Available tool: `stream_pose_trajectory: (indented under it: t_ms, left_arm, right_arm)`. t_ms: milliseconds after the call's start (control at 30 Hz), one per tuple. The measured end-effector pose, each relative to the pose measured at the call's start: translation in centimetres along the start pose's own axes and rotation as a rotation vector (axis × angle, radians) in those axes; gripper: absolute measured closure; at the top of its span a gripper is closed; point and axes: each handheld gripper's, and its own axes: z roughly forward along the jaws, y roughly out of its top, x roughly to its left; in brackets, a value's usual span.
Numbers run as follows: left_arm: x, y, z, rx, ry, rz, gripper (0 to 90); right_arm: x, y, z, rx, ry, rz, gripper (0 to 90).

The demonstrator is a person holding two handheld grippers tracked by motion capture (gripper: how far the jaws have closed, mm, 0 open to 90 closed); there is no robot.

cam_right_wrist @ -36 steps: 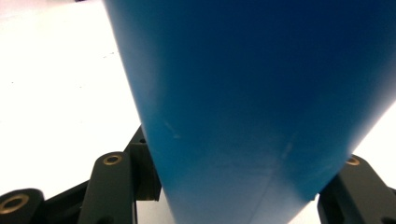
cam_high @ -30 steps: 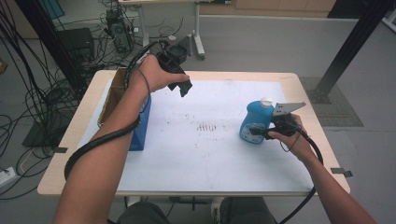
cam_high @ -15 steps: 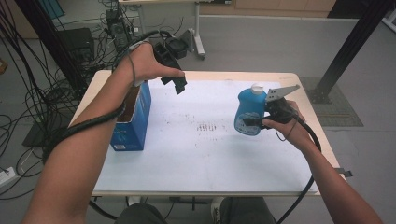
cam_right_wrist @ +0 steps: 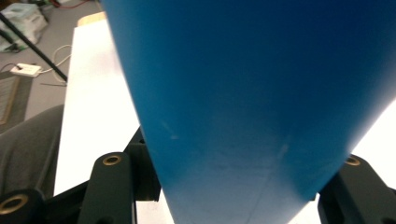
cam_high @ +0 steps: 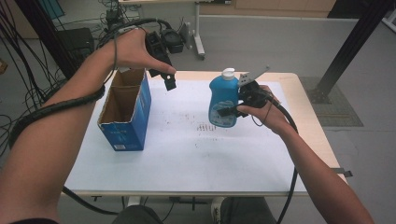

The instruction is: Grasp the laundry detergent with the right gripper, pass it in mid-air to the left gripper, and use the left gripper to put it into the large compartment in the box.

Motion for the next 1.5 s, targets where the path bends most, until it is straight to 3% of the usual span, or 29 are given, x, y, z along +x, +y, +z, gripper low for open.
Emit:
stream_pose_trajectory:
  t_ms: [233, 500, 933, 1500]
  left_arm:
    - [-0.4, 0.7, -0.8, 0.006, -0.031, 0.082, 6.6]
    - [-1.1, 1.5, -1.1, 0.034, -0.054, 0.156, 6.4]
    - [-2.1, 2.8, -0.5, 0.063, -0.088, 0.232, 6.3]
    - [-3.3, 3.7, 0.9, 0.079, -0.111, 0.287, 6.3]
  right_arm:
    - [0.5, 1.9, 2.9, 0.012, 0.094, -0.053, 42.7]
    - [1.5, 4.0, 5.2, 0.010, 0.168, -0.118, 42.8]
    - [3.2, 5.9, 6.7, 0.011, 0.222, -0.200, 42.8]
    - [4.4, 6.8, 6.7, -0.016, 0.254, -0.246, 42.8]
